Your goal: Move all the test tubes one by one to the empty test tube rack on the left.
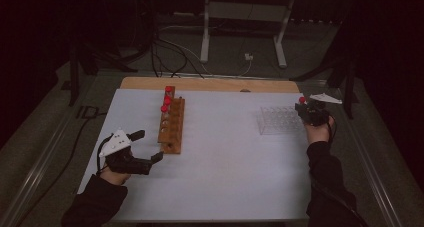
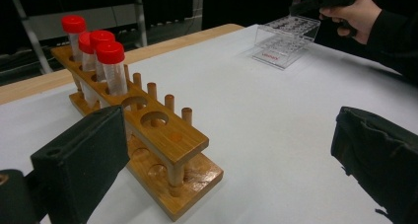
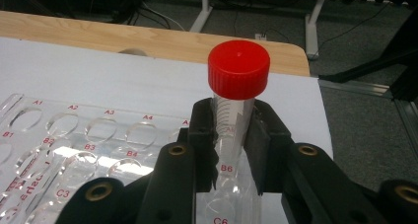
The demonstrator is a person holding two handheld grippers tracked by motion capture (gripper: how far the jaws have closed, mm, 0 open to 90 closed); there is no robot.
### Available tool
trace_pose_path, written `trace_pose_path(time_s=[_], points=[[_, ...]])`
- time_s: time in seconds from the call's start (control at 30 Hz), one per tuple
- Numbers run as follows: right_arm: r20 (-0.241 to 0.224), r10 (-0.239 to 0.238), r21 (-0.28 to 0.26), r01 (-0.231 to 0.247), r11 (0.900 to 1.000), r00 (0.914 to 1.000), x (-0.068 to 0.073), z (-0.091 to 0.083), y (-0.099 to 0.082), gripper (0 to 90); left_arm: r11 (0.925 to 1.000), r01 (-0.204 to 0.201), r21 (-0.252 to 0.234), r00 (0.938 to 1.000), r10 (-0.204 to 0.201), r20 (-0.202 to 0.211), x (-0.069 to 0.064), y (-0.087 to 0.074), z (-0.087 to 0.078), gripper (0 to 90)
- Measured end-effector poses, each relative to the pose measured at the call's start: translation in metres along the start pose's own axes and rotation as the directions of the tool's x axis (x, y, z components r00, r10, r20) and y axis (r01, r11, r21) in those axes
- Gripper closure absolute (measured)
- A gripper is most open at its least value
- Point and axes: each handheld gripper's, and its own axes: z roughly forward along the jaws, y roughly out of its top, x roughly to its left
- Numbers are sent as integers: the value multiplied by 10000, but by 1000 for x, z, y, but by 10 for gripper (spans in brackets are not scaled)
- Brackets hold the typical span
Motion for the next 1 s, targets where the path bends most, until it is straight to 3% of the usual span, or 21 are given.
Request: trace_pose_path(time_s=[0.37, 0.6, 0.83, 1.0], points=[[-47, -133, -78, 133, 9999, 9999, -1, -10, 10, 750, 10000, 9, 38, 10000, -10, 18, 0, 0, 0, 18], [-66, -123, -335, 121, 9994, 9999, -1, -23, 20, 750, 9999, -82, 91, 9999, 81, 85, -2, 2, 1, 18], [16, -451, -548, 451, 9975, 9990, 1, -43, 36, 750, 9996, -142, 249, 9998, 139, 123, -5, 5, 2, 18], [-390, -607, -831, 573, 9949, 9974, 9, -58, 44, 750, 9986, -112, 516, 9989, 88, 460, -11, 9, 5, 18]])
